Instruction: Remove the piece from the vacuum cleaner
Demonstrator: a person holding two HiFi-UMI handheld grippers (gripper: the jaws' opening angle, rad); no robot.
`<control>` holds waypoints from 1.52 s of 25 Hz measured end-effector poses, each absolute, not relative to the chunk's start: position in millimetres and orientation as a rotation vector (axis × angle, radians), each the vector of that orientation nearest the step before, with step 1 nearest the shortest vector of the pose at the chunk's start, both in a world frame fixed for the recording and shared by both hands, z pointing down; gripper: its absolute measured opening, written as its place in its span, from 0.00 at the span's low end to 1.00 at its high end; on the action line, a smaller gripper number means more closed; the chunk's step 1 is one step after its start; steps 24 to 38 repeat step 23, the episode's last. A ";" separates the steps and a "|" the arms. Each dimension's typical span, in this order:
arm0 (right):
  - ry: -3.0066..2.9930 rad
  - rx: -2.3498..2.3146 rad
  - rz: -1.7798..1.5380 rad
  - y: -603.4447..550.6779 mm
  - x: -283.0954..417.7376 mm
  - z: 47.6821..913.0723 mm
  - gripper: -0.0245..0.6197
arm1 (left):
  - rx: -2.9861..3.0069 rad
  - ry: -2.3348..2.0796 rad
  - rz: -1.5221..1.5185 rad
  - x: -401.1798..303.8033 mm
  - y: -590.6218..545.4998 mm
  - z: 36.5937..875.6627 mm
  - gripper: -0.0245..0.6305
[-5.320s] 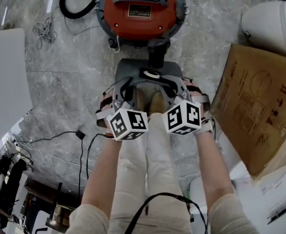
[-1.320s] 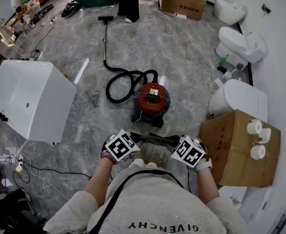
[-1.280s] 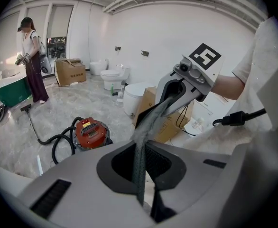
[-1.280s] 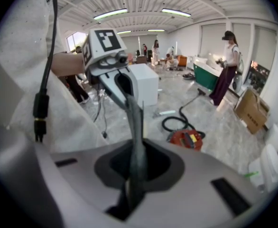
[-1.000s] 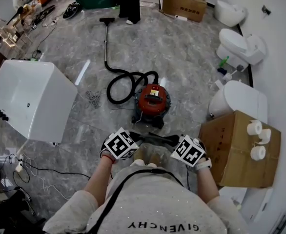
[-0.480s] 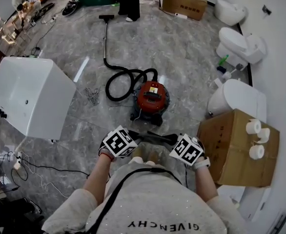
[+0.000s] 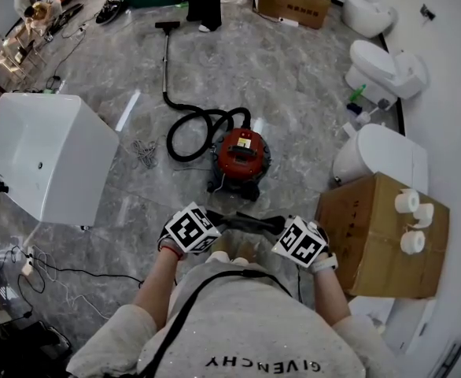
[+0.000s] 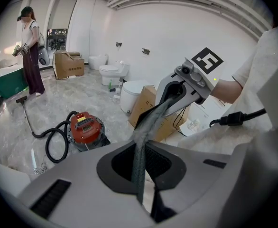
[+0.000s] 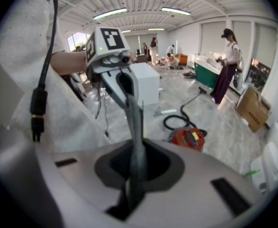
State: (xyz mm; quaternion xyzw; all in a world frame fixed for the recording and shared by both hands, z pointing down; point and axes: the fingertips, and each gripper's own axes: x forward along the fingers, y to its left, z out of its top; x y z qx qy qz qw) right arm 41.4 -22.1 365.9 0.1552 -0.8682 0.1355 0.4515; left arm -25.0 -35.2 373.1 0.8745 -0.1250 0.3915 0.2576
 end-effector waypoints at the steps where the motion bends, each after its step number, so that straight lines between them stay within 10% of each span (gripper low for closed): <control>1: -2.145 0.385 0.336 -22.4 42.5 366.4 0.10 | 2.371 -0.336 1.064 -23.8 -35.5 373.7 0.09; 38: -2.144 0.393 0.355 -25.1 52.5 365.3 0.10 | 2.359 -0.297 1.093 -14.0 -37.2 371.8 0.09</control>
